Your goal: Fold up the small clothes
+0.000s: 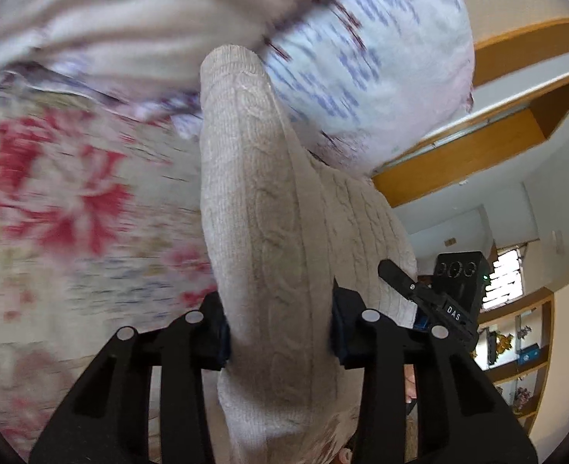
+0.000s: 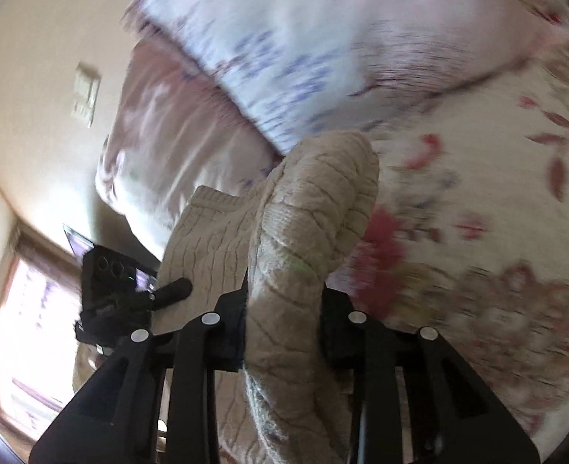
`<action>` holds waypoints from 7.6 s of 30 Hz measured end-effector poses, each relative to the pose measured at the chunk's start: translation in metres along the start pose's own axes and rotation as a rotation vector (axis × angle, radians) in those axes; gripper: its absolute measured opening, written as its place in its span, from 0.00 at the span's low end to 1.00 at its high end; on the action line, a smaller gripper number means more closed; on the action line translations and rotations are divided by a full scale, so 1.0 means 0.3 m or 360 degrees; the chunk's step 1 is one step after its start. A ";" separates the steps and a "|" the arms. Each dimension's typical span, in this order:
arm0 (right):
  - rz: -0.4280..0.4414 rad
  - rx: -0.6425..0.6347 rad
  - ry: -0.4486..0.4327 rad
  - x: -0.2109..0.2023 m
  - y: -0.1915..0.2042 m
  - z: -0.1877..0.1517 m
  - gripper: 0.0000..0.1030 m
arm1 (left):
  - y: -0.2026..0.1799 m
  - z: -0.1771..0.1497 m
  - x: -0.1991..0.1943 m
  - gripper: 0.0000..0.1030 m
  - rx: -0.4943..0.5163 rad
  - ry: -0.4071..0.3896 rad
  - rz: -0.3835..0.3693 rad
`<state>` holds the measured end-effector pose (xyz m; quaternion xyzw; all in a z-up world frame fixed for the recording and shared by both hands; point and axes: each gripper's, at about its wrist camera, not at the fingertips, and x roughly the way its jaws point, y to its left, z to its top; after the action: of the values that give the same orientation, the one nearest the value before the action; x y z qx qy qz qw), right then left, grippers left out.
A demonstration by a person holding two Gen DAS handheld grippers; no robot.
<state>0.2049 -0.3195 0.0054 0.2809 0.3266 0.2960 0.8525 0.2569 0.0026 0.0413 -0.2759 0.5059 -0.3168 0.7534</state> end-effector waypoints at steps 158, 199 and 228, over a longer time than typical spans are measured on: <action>-0.1114 -0.0574 0.0100 0.159 0.226 -0.497 0.99 | 0.036 -0.515 -0.053 0.98 0.0436 -0.0273 0.1274; -0.1113 -0.0574 0.0100 0.158 0.226 -0.497 0.99 | 0.036 -0.517 -0.053 0.98 0.0435 -0.0274 0.1275; -0.1112 -0.0575 0.0100 0.158 0.225 -0.498 0.99 | 0.035 -0.519 -0.053 0.98 0.0435 -0.0275 0.1275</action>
<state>0.1042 -0.1991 -0.0616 -0.0110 0.3711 0.0493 0.9272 0.1085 0.0066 -0.0096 0.0190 0.4614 -0.0389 0.8861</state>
